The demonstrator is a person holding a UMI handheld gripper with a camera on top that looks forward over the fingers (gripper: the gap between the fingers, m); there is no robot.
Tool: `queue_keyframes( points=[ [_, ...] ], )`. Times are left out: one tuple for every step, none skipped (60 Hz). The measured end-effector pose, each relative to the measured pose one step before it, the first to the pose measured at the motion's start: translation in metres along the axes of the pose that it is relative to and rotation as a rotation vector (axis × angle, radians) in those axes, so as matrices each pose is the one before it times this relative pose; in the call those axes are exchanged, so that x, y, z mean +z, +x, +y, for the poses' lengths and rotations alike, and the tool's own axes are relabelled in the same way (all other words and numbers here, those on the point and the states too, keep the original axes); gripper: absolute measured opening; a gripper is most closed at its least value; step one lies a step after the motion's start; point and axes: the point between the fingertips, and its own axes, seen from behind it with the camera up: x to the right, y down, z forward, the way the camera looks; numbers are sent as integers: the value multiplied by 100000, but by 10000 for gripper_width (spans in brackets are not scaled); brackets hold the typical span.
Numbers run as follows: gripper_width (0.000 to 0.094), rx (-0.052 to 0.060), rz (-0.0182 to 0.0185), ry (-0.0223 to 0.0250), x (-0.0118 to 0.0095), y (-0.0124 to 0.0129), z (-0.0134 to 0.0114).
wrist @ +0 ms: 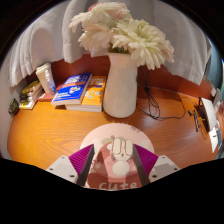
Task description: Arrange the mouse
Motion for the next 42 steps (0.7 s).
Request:
queue_keyframes(
  points=[
    [761, 63, 319, 934, -721, -318, -419],
    [760, 55, 247, 1091, -738, -325, -413],
    [762, -8, 297, 1101, -763, -317, -410],
    [763, -7, 320, 1072, -777, -314, -396],
    [764, 15, 343, 1007, -799, -343, -390],
    [764, 11, 272, 1070, -793, -342, -387],
    [763, -44, 152, 1051, -803, -411, -416],
    [765, -66, -5, 1058, -839, -475, -407],
    [767, -88, -139, 1095, -845, -500, -434],
    [768, -77, -293, 1167, -818, -561, -441],
    [768, -66, -496, 1185, -778, -485, -404],
    [767, -212, -398, 1196, -762, -606, -363],
    [767, -181, -358, 990, -751, -613, -337],
    [769, -74, -204, 823, -685, -546, -272],
    [775, 7, -45, 681, -674, -482, -251],
    [780, 70, 59, 652, -673, -468, -251],
    [780, 104, -100, 281, -608, -543, -253],
    [781, 106, -168, 456, -594, -548, -144],
    [781, 60, -306, 462, -587, -574, -154],
    [782, -3, -386, 565, -584, -580, -166],
    [782, -18, -346, 662, -569, -579, -162],
    [783, 51, -273, 626, -528, -564, -147],
    [783, 105, -239, 539, -509, -547, -95],
    [781, 177, -144, 520, -510, -596, 25],
    [782, 15, -266, 274, -467, -530, -71],
    [782, -19, -330, 345, -454, -552, -28],
    [783, -2, -323, 433, -447, -556, -31],
    [783, 46, -326, 470, -425, -544, -17],
    [782, 86, -244, 400, -410, -537, 25],
    [782, 91, -252, 317, -412, -531, 35],
    [783, 90, -309, 272, -393, -539, 67],
    [782, 104, -400, 314, -405, -569, 122],
    [781, -54, -426, 184, -339, -521, 127],
    [781, -303, -370, 86, -324, -523, 160],
    [781, -374, -398, 117, -324, -526, 154],
    [780, -260, -399, 137, -271, -532, 153],
    [782, -128, -307, 60, -251, -582, 125],
    [782, -205, -376, 15, -268, -489, 185],
    [782, -149, -367, -41, -239, -479, 204],
    [782, -145, -373, -133, -262, -462, 200],
    [782, -136, -312, -105, -207, -468, 201],
    [781, -104, -341, -47, -215, -442, 204]
  ],
)
